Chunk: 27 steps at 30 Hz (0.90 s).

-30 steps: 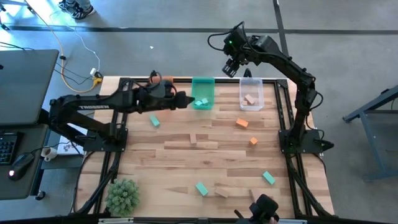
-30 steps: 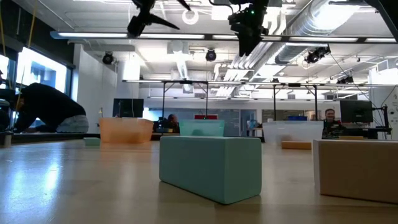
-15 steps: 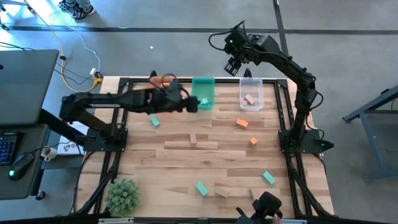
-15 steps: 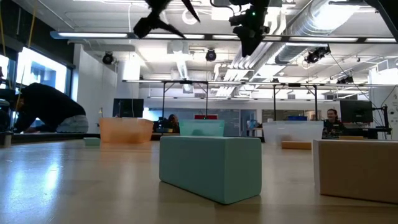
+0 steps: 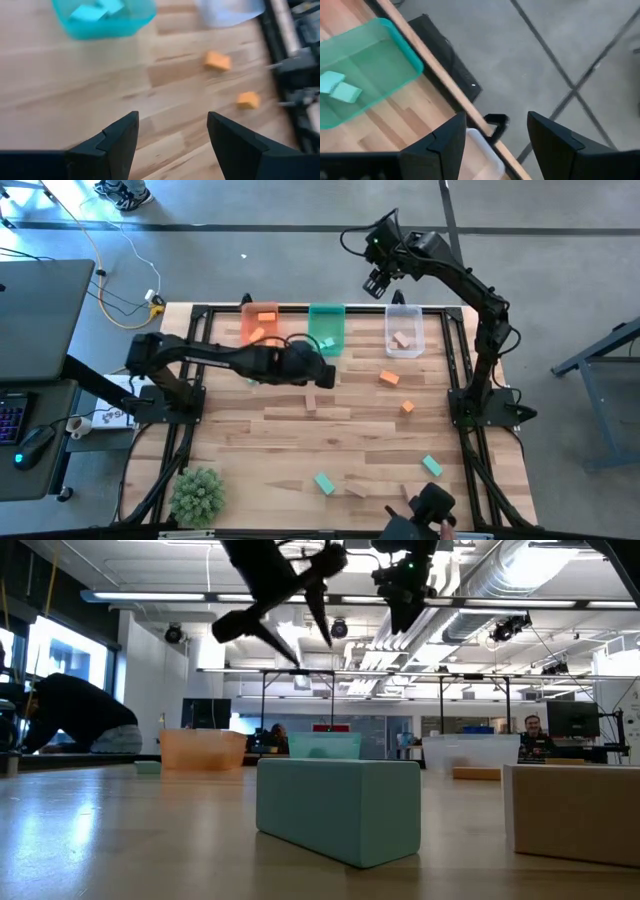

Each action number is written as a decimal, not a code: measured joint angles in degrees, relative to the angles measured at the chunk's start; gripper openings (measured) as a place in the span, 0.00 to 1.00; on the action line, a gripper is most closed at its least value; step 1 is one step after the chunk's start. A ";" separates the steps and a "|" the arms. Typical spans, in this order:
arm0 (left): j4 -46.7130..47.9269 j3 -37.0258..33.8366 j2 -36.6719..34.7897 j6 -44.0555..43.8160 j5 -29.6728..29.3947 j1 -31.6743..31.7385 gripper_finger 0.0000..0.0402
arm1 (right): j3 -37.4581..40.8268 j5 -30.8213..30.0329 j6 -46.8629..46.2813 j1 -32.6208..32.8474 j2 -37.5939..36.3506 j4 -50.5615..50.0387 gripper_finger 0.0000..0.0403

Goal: Sort & place blocks by color
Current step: Put the brown block into the white bin

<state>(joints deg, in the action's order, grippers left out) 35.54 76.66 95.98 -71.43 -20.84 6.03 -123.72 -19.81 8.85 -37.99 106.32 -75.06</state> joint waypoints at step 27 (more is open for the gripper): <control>5.41 -0.02 14.96 -16.64 4.92 -4.04 0.55 | 0.04 1.92 0.18 -0.66 0.02 -0.14 0.49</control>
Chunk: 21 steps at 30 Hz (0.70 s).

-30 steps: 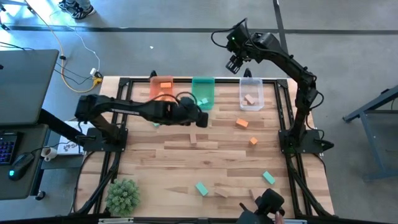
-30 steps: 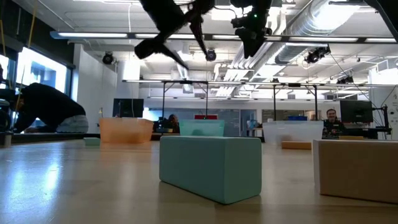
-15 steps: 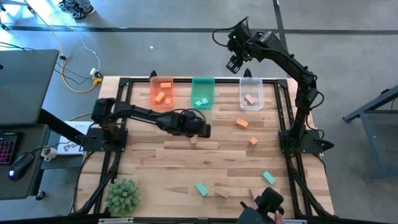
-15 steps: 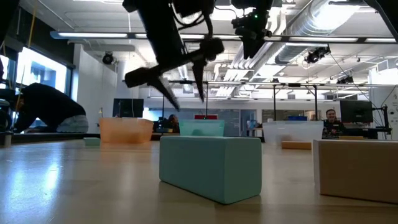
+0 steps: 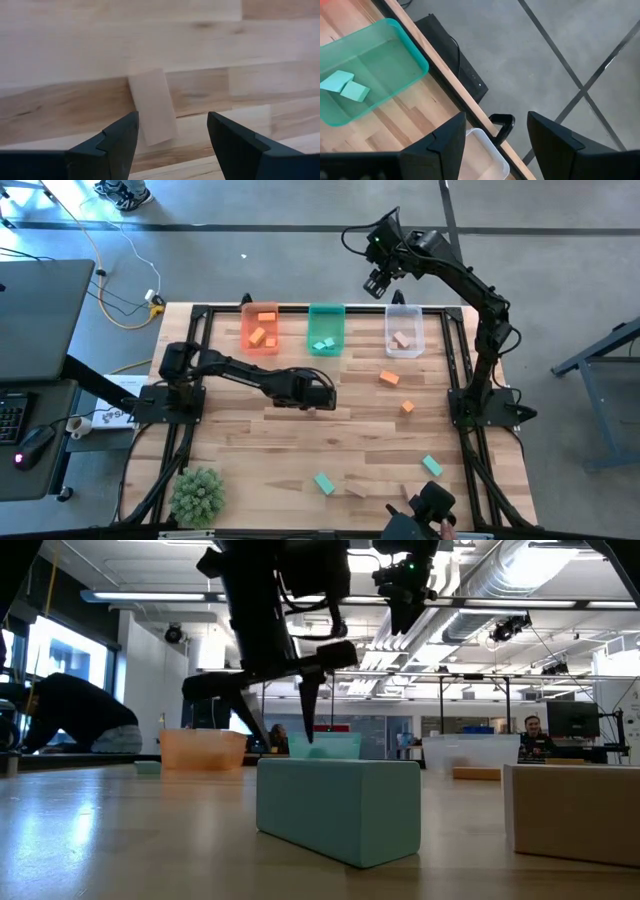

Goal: Sort & place blocks by color
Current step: Put the brown block into the white bin

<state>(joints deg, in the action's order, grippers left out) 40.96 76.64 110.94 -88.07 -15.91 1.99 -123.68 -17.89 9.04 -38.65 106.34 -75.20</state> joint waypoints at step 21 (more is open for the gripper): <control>0.21 0.07 5.52 1.91 0.50 -0.42 0.54 | 0.00 0.55 0.00 0.00 0.00 -0.30 0.49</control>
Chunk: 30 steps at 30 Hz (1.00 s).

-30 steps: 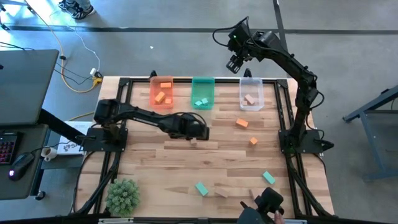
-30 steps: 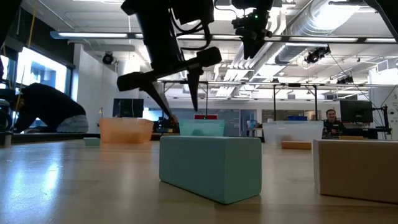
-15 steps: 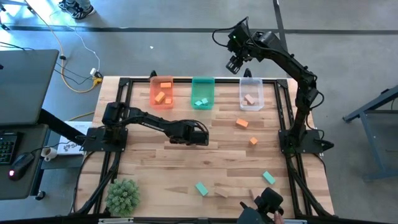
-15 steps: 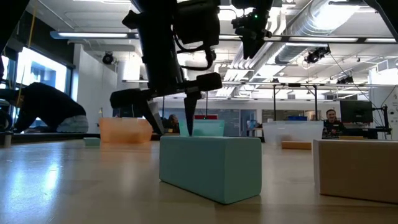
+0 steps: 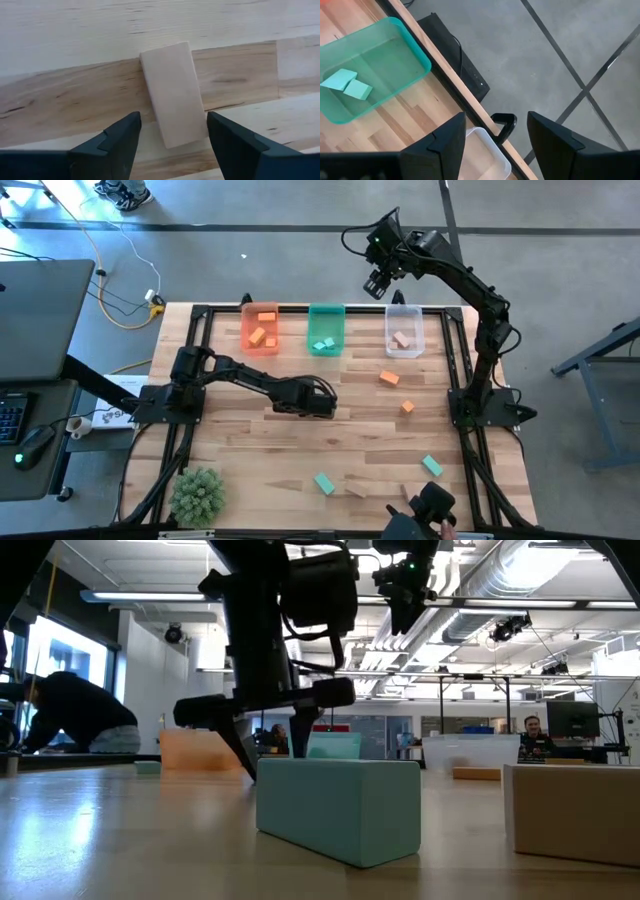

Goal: Sort & place blocks by color
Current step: Put the brown block into the white bin

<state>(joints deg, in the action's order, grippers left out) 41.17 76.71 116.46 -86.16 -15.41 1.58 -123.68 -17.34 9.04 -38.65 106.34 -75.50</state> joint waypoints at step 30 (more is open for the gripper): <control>-0.72 -0.22 -8.80 50.97 16.66 10.24 0.23 | 0.00 3.40 -0.01 0.04 0.00 -7.81 0.49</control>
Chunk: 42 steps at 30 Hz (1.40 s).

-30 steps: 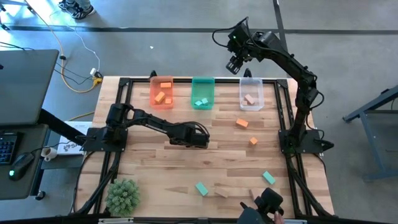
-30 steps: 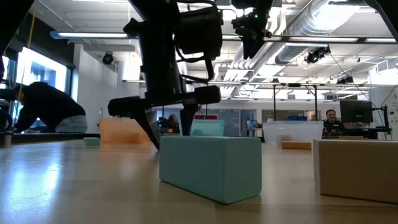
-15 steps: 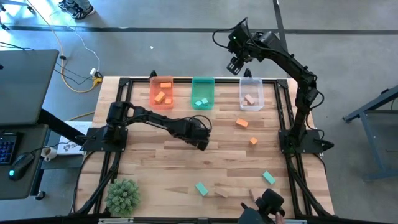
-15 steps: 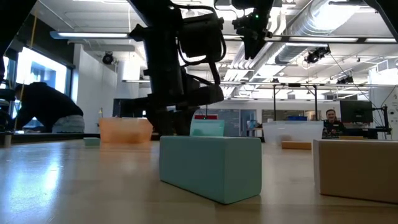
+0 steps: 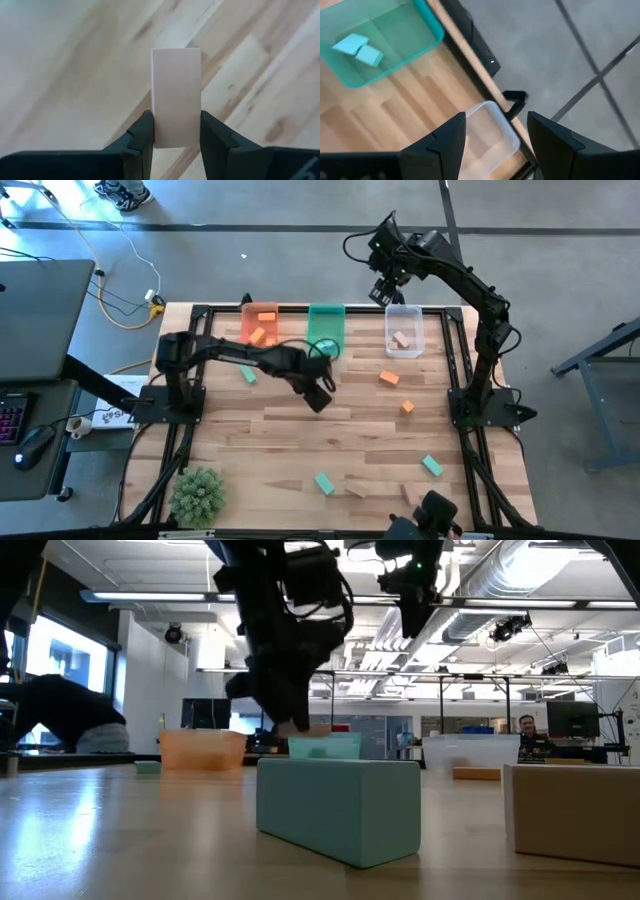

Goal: Sort & place blocks by color
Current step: Put the brown block into the white bin

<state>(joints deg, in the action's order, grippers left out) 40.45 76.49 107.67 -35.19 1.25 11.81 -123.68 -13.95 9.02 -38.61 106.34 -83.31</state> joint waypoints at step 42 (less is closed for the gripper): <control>0.45 0.07 -12.91 35.42 46.26 23.67 0.23 | 0.00 27.76 13.10 19.61 0.00 6.52 0.49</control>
<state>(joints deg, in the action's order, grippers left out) 40.91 76.55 94.76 0.23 47.52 35.48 -123.68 13.82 22.12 -19.00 106.34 -76.79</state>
